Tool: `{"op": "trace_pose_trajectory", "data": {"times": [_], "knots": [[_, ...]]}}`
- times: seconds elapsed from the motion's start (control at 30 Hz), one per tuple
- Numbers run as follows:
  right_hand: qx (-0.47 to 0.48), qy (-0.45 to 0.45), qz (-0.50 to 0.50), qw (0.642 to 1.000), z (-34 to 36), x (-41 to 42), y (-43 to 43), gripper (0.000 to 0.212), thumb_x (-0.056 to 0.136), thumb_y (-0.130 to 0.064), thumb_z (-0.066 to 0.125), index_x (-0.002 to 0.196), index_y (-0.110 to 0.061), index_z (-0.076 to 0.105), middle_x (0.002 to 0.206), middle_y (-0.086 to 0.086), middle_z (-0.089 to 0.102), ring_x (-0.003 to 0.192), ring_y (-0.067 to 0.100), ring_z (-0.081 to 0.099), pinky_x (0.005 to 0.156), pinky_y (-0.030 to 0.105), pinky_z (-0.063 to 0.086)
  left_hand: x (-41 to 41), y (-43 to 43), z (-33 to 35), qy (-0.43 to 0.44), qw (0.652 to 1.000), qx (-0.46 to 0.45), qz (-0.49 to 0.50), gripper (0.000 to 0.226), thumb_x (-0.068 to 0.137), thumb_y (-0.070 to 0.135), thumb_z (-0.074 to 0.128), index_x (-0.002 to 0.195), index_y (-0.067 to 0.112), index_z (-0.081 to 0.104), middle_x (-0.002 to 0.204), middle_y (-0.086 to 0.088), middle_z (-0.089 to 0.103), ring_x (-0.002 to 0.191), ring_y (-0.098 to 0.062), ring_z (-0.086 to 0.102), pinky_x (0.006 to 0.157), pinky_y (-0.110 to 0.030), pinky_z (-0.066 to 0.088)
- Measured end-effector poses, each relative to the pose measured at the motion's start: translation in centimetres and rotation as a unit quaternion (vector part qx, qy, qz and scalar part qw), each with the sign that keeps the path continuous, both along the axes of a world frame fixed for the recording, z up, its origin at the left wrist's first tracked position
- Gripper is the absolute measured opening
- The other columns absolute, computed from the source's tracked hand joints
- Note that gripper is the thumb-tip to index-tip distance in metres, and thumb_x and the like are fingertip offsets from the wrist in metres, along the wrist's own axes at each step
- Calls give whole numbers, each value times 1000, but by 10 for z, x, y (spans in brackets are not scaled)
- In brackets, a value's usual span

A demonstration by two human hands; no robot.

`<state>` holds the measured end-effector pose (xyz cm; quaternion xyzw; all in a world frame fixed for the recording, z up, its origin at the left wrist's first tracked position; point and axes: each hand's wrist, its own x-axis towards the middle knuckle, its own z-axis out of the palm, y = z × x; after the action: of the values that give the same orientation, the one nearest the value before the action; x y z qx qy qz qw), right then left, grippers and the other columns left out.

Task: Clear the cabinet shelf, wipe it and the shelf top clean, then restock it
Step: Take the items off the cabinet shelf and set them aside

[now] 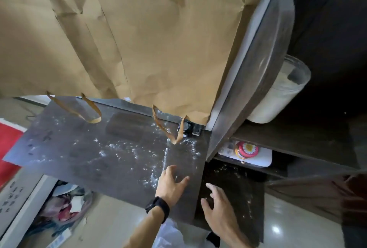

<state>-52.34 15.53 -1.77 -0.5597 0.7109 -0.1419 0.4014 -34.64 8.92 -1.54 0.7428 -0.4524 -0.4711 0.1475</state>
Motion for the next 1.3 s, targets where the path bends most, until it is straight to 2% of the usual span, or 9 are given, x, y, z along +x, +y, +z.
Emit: {"op": "trace_pose_trajectory", "data": {"times": [0.07,0.23,0.4,0.57,0.7,0.9,1.13,1.2,1.3], "knots": [[1,20,19,1000,-5,28,-17,48,95,-36,54,142,-30,43,146,-11,42,133,5,40,109,21,35,13,-16,-6,-49,997,-11,-53,63,83,49,69,136,23,46,133,0,50,124,-18,47,101,-27,40],[-37,105,9,994,-23,80,-88,49,98,-28,51,145,-19,40,152,1,34,141,16,34,113,24,27,31,-84,-18,-133,980,-45,-141,62,83,50,64,135,22,44,140,-4,45,129,-26,41,103,-39,40],[-105,193,-66,973,-43,91,-168,56,91,-15,55,145,-17,37,152,9,31,124,28,50,103,40,46,19,-158,-31,-158,968,-88,-172,55,81,56,60,123,23,49,135,-2,47,125,-27,44,100,-42,39],[-97,249,-48,962,-53,79,-202,61,87,-14,65,143,-15,40,144,9,42,107,33,55,92,44,48,6,-189,-44,-172,959,-112,-195,62,78,57,65,120,15,48,124,-5,54,120,-30,48,95,-44,41],[-63,268,-20,961,-55,79,-198,47,85,-9,65,130,-17,51,134,8,47,98,31,60,85,43,52,8,-185,-47,-187,950,-126,-217,58,78,58,66,115,17,48,117,-4,59,115,-29,51,92,-42,42],[-37,253,10,967,-44,78,-190,30,89,-11,61,117,-17,55,112,8,49,92,29,59,75,39,51,34,-165,-33,-152,961,-97,-210,65,70,60,70,111,15,46,111,-4,60,110,-27,57,85,-42,50],[-29,32,5,999,-15,84,-109,30,93,-19,63,122,-22,58,111,-2,47,90,10,60,81,14,43,88,-94,-9,-154,978,-26,-137,53,71,60,65,103,23,45,108,4,64,101,-25,63,78,-36,51],[-4,0,4,1000,-13,80,-81,28,92,-19,65,118,-24,61,107,-4,49,85,0,57,81,4,39,95,-67,-3,-157,980,-20,-116,52,70,61,66,103,26,45,107,5,64,99,-26,64,76,-35,50],[6,-13,19,1000,-12,66,-44,25,90,-17,67,113,-24,63,104,-3,51,84,0,57,78,1,36,94,-24,5,-170,980,-18,-100,52,70,65,65,100,29,45,103,6,65,95,-26,64,70,-31,46]]}}
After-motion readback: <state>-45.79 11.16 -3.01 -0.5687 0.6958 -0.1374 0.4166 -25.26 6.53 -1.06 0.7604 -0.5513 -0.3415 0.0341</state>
